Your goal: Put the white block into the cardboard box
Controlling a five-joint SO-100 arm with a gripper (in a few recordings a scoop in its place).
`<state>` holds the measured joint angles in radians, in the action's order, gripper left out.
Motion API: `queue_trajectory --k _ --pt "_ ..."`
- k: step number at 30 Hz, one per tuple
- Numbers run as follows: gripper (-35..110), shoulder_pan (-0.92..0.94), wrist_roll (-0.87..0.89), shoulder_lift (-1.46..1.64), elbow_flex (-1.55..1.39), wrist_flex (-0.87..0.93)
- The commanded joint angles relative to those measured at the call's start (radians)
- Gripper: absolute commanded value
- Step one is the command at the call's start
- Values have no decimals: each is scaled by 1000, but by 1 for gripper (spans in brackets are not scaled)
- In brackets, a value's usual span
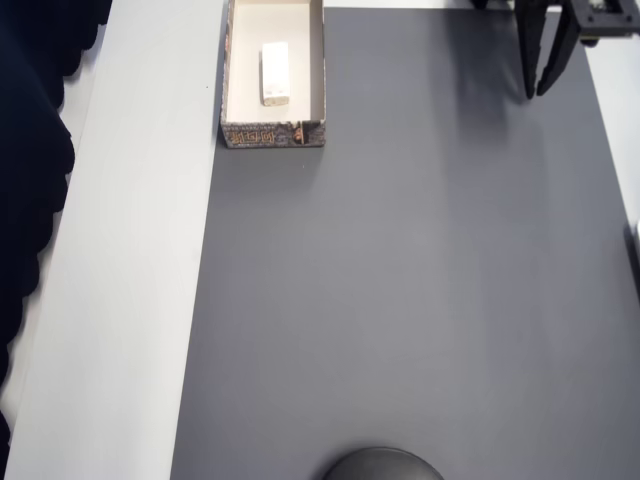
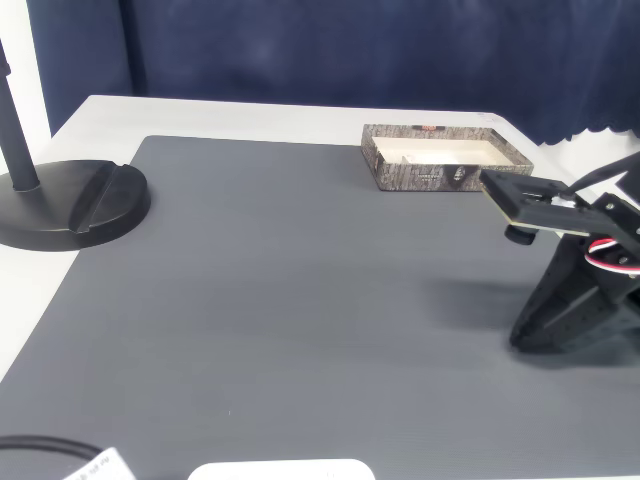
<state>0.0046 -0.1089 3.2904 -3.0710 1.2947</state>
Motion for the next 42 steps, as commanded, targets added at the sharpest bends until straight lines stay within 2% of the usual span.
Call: queue_trajectory --k 1,15,21,42 --pt "-2 -12 6 35 -21 -34" --pt "0 -9 -28 35 -21 18" --pt "-2 2 84 35 -21 40" --pt "-2 12 84 35 -21 40"
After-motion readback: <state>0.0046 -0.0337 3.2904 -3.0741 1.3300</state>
